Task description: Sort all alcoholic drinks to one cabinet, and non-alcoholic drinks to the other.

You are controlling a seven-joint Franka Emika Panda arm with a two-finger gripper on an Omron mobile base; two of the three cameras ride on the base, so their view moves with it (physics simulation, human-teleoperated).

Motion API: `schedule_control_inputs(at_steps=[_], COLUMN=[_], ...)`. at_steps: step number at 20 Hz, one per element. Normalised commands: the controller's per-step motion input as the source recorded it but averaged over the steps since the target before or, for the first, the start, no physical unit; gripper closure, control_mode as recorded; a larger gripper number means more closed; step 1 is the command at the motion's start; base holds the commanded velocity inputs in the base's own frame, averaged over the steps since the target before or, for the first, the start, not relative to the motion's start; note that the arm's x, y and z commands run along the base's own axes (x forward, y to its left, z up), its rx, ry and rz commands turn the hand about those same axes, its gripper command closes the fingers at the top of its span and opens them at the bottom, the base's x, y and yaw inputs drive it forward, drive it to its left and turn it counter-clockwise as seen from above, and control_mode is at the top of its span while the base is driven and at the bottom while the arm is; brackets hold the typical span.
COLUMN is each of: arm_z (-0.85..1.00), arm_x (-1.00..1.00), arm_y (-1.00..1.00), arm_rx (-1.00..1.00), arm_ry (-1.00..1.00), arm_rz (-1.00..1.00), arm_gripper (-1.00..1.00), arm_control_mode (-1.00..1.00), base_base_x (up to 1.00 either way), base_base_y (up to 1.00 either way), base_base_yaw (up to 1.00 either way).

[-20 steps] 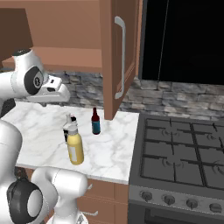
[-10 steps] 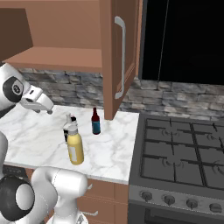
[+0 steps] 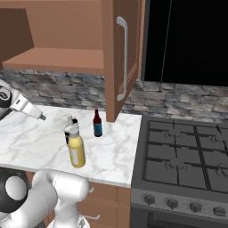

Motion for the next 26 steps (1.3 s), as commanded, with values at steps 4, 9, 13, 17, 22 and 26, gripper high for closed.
schedule_control_inputs(at_steps=[4,9,13,17,22,26], arm_z=[-0.09,-0.13,-0.17,-0.22,-0.07,-0.03], arm_x=[0.20,0.14,0.10,0.09,0.20,0.26], arm_y=[0.00,0.00,0.00,0.00,0.00,0.00], arm_rx=[-0.06,-0.02,-0.03,0.00,0.00,0.00], arm_ry=[-0.09,-0.09,-0.13,-0.15,-0.10,-0.01], arm_rz=[-0.16,-0.02,0.00,0.00,0.00,-0.04], arm_gripper=[-1.00,-1.00,-1.00,-1.00,-1.00,-1.00], arm_control_mode=[-1.00,-1.00,-1.00,-1.00,-1.00,-1.00], base_base_x=[0.00,0.00,0.00,0.00,0.00,0.00], base_base_y=[0.00,0.00,0.00,0.00,0.00,0.00], base_base_yaw=[0.00,0.00,0.00,0.00,0.00,0.00])
